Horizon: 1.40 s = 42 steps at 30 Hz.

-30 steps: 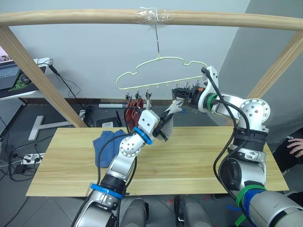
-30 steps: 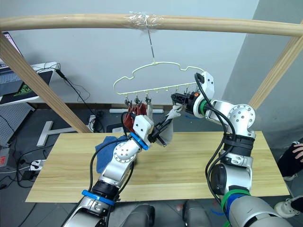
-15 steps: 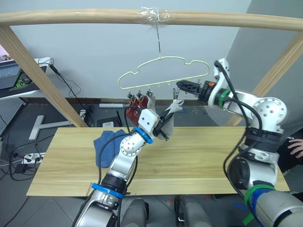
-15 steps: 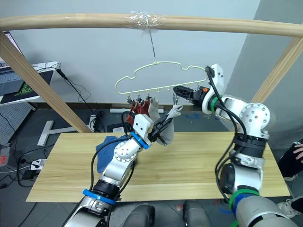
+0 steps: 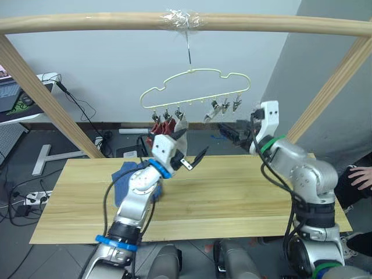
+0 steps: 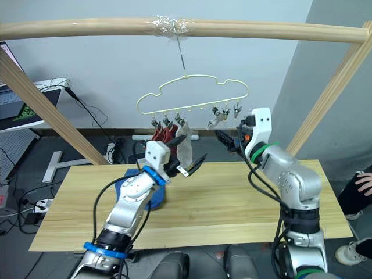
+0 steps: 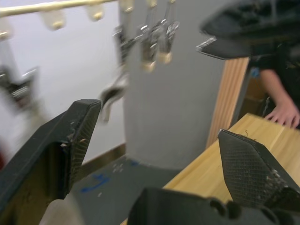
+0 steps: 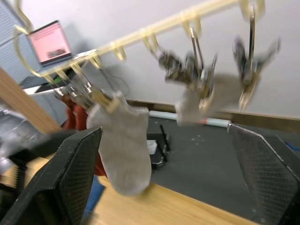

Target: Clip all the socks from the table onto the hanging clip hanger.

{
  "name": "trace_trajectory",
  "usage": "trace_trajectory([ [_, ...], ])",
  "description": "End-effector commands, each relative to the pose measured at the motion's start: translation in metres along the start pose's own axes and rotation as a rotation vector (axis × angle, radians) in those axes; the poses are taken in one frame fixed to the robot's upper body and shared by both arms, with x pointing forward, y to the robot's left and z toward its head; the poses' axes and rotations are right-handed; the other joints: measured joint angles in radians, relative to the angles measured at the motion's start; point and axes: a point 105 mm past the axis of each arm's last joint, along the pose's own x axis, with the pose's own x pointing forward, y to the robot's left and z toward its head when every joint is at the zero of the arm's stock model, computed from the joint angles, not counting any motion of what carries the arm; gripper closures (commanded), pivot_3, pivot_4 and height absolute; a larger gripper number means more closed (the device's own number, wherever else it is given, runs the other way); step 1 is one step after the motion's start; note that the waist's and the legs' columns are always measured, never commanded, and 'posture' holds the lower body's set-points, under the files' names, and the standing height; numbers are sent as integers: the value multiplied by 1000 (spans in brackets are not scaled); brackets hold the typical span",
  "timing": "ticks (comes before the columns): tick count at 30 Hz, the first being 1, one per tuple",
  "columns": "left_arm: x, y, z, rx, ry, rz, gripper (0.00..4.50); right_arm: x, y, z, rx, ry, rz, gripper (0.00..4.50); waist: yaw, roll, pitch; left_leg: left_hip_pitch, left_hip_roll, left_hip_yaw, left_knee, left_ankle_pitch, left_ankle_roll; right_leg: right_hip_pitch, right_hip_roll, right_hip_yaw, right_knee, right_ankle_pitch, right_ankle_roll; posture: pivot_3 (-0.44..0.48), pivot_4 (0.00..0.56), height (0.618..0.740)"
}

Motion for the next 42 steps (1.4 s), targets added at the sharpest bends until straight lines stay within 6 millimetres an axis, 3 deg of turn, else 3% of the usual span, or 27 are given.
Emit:
trace_trajectory([
  [1, -12, 4, 20, 20, -48, -18, 0, -3, 6, 9, -130, -106, -36, 540, 0, 0, 0, 0, -1, 0, 0, 0, 0, 0, 0, 0, 0, 0, 0, 48, 197, 740],
  [3, -19, 7, 21, 27, -36, -18, 0, -2, 8, 5, -182, -116, -58, 1166, 1, 0, 0, 0, -1, 1, 1, 0, 0, 0, 0, 1, -1, -1, 1, 50, 198, 740],
  [6, -29, 14, 25, 36, -25, -8, 0, 0, 8, 6, -219, -159, -90, 1166, 1, 0, 0, 0, -1, 1, 1, 0, 0, 0, -1, 2, -1, -3, 4, 50, 198, 740],
  [9, -40, 27, 23, 48, 2, 31, 0, 4, 7, 4, -241, -192, -129, 1648, 3, 0, 0, 1, 0, 0, 0, 0, 0, 0, -1, 1, -1, -3, 5, 64, 197, 740],
  [12, -40, 27, 25, 51, 1, 37, 0, 8, 7, 4, -268, -202, -139, 2696, 4, 0, 0, 1, 1, 0, 0, 0, 0, 0, -1, 1, 0, -3, 4, 76, 196, 740],
  [20, -35, 21, 34, 52, -27, 30, 0, 19, 5, 9, -289, -237, -153, 2696, 6, 0, 0, 1, -1, 1, 0, 0, 0, 0, -2, 2, -1, -2, 4, 89, 189, 740],
  [26, -40, 31, 50, 54, -60, 63, 0, 36, -3, 17, -311, -264, -196, 2696, 6, 0, 0, 2, 0, 1, 0, 0, 0, 0, -3, 1, 0, 0, 0, 104, 188, 740],
  [36, -41, 34, 61, 65, -63, 61, 0, 52, -15, 22, -326, -276, -238, 2696, 9, 0, 0, 1, -1, 2, -1, 0, 0, 0, -3, 2, -1, 0, 0, 128, 184, 740],
  [42, -42, 33, 65, 66, -68, 59, 0, 61, -9, 26, -320, -294, -212, 2696, 9, 0, 0, 1, 0, 1, -1, 0, 0, 0, -3, 2, -1, 0, 0, 141, 177, 740],
])
